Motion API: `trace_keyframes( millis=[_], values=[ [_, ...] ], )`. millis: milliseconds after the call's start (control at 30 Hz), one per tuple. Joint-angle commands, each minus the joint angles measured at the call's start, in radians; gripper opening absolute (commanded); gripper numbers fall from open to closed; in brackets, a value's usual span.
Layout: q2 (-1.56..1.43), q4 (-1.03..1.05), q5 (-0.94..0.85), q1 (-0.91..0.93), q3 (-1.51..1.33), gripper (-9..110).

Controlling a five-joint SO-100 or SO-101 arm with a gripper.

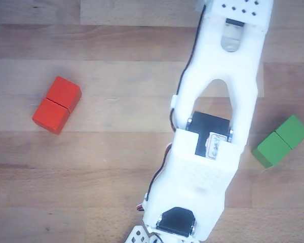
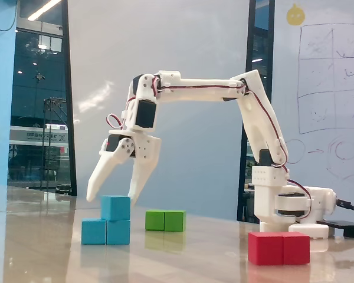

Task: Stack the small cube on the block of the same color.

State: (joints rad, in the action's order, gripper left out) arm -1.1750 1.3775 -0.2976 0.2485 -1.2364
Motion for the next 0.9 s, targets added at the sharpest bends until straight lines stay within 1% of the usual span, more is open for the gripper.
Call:
trace_keyframes(
  millis=[0, 233, 433, 533, 667, 767, 867],
  values=[
    [-0.052, -0.014, -0.003, 0.104, 0.115, 30],
    [-0.147, -0.014, -0.003, 0.25, 0.114, 30],
    [-0.281, 0.008, 0.011, 0.25, 0.089, 29],
    [-0.397, 0.021, 0.012, 0.216, 0.015, 24],
    [-0.615, 0.052, 0.023, 0.133, -0.161, 13],
    [-0.769, 0.041, 0.067, 0.055, -0.307, 5],
    [-0.893, 0.011, 0.115, -0.044, -0.449, 0]
  ],
)
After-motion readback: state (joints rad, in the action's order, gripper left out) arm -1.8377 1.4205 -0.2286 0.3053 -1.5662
